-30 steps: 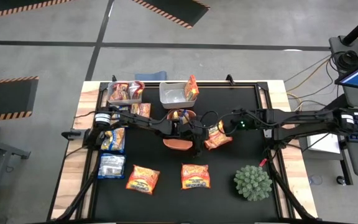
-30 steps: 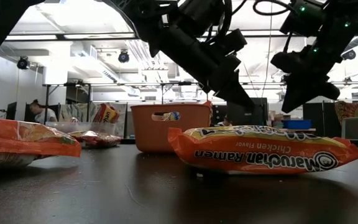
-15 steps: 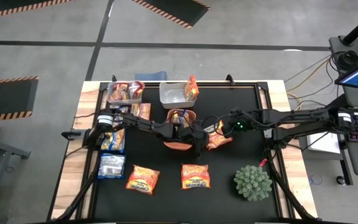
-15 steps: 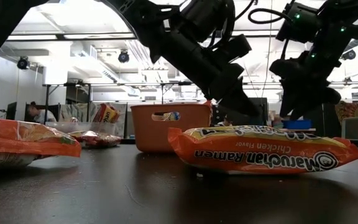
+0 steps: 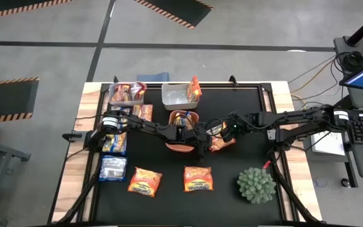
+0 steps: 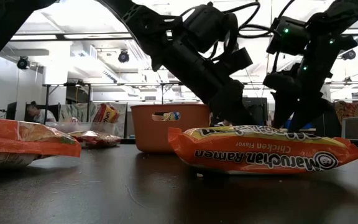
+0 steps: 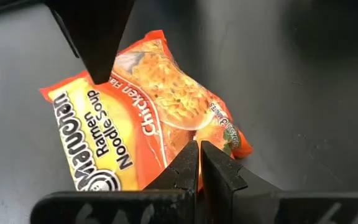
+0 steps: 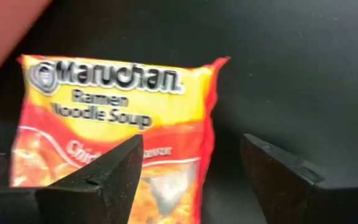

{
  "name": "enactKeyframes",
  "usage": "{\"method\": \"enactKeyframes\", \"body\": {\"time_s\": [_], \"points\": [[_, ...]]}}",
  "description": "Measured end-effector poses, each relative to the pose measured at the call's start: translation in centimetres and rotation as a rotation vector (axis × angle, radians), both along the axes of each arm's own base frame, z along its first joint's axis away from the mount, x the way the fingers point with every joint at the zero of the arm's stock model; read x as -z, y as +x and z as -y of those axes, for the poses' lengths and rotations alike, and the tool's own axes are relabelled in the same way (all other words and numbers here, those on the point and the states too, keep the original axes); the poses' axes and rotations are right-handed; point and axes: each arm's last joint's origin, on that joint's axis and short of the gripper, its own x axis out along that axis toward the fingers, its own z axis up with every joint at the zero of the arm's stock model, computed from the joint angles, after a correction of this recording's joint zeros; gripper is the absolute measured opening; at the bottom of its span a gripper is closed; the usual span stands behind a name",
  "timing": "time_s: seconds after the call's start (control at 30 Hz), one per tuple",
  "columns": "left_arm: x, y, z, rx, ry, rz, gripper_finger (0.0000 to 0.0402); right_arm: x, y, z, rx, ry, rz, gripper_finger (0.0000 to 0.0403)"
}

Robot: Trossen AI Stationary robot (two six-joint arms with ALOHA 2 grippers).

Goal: Sort Maruchan noodles
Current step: Put the orange bag into the white bin

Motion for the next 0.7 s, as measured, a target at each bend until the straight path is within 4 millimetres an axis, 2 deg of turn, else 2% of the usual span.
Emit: {"method": "enactKeyframes", "body": {"time_s": [0.43, 0.7], "points": [[1.7, 0.1, -0.2, -0.001, 0.014, -0.045, 0.0, 0.0, -0.8, 2.1, -0.072, 0.11, 0.029, 0.0295], [1.8, 0.0, -0.4, -0.007, 0.013, -0.058, 0.0, 2.3, -1.3, 3.0, -0.101, 0.183, 0.166, 0.029]]}}
